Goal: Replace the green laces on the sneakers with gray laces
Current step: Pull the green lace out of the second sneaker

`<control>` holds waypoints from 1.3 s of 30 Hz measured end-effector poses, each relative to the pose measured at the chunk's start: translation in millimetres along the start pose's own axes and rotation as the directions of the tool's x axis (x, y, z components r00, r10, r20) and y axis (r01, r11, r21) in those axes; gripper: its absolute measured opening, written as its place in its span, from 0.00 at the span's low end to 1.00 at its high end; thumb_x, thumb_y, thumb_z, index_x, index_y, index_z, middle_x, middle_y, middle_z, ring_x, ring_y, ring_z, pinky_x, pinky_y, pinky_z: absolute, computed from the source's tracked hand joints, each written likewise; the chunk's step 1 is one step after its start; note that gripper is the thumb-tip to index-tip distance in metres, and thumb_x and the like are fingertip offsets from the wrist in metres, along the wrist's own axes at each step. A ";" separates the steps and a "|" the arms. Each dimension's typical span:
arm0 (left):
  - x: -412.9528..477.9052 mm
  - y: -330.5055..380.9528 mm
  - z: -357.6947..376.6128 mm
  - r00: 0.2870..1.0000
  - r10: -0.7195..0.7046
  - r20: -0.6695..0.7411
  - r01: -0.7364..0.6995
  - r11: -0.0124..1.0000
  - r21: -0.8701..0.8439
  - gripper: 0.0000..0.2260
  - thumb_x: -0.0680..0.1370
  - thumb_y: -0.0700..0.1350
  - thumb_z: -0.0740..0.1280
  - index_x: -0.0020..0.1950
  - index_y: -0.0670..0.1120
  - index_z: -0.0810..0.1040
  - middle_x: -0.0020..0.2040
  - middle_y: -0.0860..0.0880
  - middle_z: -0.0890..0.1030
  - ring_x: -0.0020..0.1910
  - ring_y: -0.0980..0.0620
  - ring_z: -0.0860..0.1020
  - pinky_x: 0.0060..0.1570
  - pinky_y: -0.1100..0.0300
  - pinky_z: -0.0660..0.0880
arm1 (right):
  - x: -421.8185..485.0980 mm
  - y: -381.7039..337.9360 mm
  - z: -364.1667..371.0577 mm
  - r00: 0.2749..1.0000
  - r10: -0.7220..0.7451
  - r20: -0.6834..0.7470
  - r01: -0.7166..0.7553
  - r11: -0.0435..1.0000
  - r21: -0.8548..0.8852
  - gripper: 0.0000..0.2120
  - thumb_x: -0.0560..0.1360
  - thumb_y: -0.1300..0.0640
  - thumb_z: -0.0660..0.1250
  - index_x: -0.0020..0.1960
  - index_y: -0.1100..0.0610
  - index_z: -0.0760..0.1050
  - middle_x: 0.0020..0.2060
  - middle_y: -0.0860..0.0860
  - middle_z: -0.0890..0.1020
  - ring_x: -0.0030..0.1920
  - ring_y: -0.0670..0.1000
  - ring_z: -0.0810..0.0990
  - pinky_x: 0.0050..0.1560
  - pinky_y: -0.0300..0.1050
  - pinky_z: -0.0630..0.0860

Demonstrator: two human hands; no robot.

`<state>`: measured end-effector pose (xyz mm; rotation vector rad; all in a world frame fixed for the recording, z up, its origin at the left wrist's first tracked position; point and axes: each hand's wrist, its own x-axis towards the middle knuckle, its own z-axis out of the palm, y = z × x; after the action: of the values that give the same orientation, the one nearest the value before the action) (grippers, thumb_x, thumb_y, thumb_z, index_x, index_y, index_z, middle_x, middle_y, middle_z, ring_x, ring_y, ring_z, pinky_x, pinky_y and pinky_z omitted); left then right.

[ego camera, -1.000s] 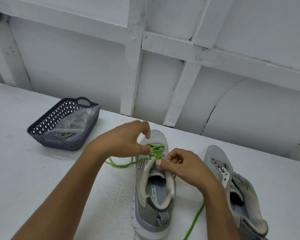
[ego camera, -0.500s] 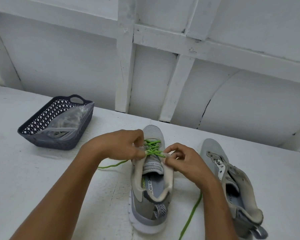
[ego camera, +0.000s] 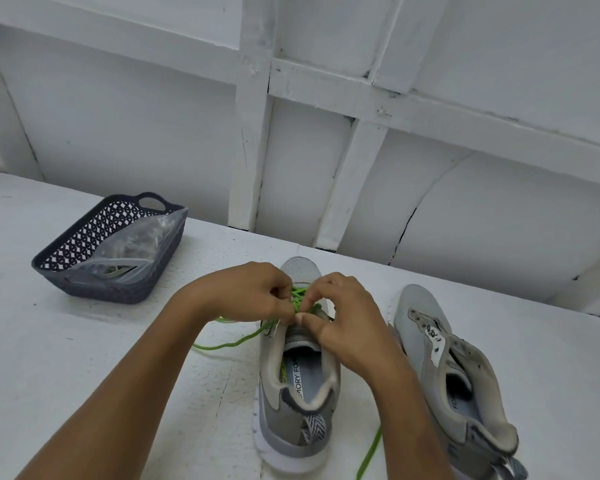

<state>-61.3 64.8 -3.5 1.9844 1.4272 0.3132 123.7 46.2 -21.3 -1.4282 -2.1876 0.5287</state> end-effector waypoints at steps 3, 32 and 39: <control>-0.6 -1.8 0.0 1.000 0.005 0.016 -0.004 0.999 -0.035 0.08 0.73 0.51 0.72 0.37 0.50 0.76 0.30 0.56 0.75 0.31 0.57 0.69 0.37 0.59 0.67 | -1.1 1.7 2.5 1.000 0.021 0.004 -0.021 0.999 0.032 0.10 0.74 0.56 0.72 0.41 0.45 0.73 0.49 0.42 0.77 0.55 0.44 0.71 0.55 0.40 0.67; 4.5 -6.4 3.4 0.988 -0.038 0.150 0.100 0.897 -0.431 0.11 0.77 0.35 0.65 0.58 0.45 0.70 0.37 0.39 0.81 0.33 0.41 0.82 0.38 0.50 0.83 | 4.9 -1.6 0.9 0.995 0.087 0.045 -0.091 0.990 0.107 0.07 0.74 0.56 0.73 0.41 0.46 0.79 0.44 0.44 0.72 0.50 0.42 0.72 0.49 0.36 0.68; 3.0 -9.5 2.9 0.983 -0.050 0.176 0.119 0.907 -0.404 0.12 0.77 0.38 0.65 0.60 0.47 0.71 0.41 0.39 0.80 0.35 0.43 0.81 0.37 0.50 0.82 | 2.2 -1.1 2.5 0.980 0.129 -0.151 -0.061 0.919 0.389 0.13 0.81 0.61 0.63 0.42 0.46 0.71 0.46 0.46 0.76 0.48 0.40 0.74 0.51 0.36 0.67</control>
<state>-65.7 68.2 -12.2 1.5613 1.2213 0.3727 120.7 47.6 -22.3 -1.3149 -1.7647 0.7867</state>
